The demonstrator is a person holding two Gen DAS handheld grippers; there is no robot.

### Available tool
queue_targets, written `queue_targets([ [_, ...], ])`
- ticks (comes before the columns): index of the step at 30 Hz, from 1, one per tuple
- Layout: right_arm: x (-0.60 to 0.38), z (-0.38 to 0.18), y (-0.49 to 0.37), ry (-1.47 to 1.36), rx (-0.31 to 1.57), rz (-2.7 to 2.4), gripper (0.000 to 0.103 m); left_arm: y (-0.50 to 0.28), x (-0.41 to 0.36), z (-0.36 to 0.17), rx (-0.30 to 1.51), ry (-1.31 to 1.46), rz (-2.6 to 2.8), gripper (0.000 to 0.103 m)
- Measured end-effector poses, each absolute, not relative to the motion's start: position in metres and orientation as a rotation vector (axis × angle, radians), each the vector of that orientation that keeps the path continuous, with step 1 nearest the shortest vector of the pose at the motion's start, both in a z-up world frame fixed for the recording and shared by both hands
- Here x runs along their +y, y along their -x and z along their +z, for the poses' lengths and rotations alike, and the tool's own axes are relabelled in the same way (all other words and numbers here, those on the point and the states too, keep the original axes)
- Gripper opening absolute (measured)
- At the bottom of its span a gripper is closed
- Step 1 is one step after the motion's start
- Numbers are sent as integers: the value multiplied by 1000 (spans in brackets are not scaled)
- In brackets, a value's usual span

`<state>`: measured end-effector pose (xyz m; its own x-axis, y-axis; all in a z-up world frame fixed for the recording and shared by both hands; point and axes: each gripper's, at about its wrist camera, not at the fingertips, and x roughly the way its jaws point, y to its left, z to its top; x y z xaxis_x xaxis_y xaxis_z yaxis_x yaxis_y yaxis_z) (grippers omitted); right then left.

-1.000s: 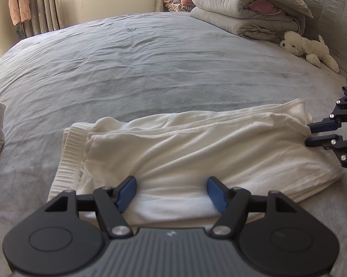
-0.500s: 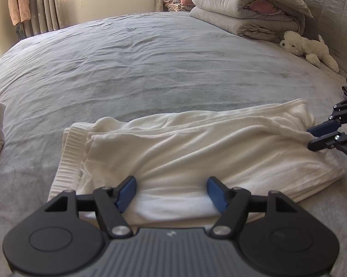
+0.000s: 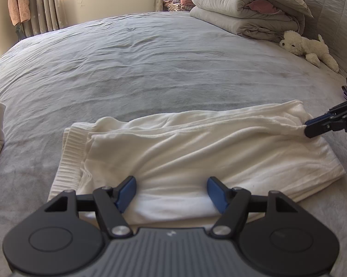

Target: Fold clothes

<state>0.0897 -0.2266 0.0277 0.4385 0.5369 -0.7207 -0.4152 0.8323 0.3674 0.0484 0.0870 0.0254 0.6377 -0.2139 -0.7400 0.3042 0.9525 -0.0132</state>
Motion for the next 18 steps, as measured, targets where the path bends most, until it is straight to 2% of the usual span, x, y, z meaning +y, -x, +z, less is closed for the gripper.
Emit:
queue_targets([
  [3,-234,25,-97,-260,967,558,30,-48,87,26,829,-117,-297,70],
  [6,-232,25,-96,-239,971,558,28,-47,88,26,829,-118,-298,70],
  [8,-221,28,-89,-115,944,553,25,-48,87,26,829,-118,-299,70],
  [11,-206,31,-79,24,889,524,8,-48,87,25,828,-121,-299,70],
  [16,-188,55,-54,324,645,402,5,-48,86,25,827,-123,-300,70],
  [18,-180,48,-50,452,602,361,5,-48,86,25,826,-126,-300,71],
])
